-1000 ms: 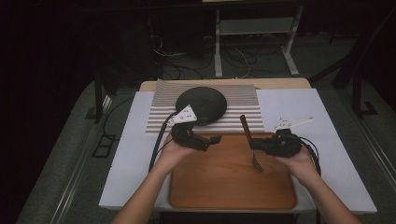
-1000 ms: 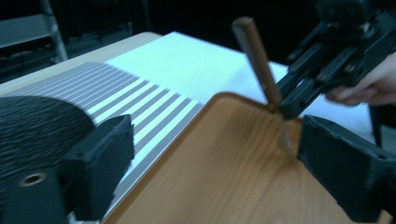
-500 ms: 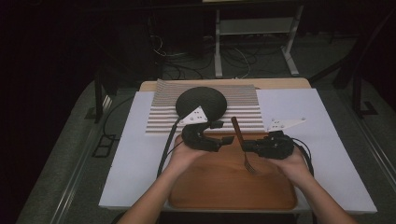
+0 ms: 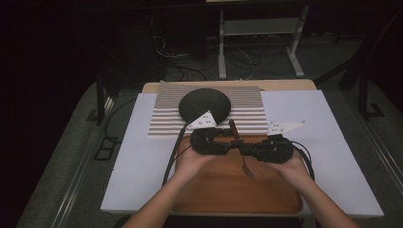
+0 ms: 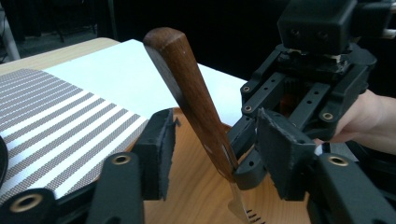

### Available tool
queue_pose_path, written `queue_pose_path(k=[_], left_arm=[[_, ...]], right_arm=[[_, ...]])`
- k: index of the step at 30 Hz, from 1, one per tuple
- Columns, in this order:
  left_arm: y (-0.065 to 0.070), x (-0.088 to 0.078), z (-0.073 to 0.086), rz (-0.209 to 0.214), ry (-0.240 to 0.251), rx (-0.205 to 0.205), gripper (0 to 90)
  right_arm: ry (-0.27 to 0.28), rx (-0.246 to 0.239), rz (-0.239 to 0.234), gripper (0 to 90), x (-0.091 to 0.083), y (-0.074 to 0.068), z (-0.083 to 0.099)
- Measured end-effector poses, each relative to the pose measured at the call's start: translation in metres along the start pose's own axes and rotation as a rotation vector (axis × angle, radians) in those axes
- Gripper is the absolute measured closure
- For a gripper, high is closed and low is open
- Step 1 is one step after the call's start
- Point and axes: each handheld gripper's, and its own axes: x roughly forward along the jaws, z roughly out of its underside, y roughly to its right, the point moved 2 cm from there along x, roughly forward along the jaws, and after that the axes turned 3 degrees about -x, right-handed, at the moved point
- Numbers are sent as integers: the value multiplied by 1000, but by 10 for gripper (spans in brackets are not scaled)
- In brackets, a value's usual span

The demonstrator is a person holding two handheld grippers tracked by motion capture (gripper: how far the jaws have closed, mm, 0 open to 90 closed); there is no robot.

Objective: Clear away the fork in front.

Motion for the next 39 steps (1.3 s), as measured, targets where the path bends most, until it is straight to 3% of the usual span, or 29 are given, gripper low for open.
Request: queue_pose_path(k=[12,19,27,35,39], left_arm=[[0,2,3,7,8,-32,703],[1,0,2,51,24,-50,746],[1,-3,0,62,40,-44,761],[0,-8,-3,49,25,-42,770],[-6,-14,-4,37,27,-62,774]], right_arm=[[21,-16,2,770,4,-6,-3],[29,-25,3,769,4,-8,-5],[50,-38,6,754,5,-10,-6],[75,-76,19,588,5,-12,-6],[86,-71,3,432,4,-10,-3]])
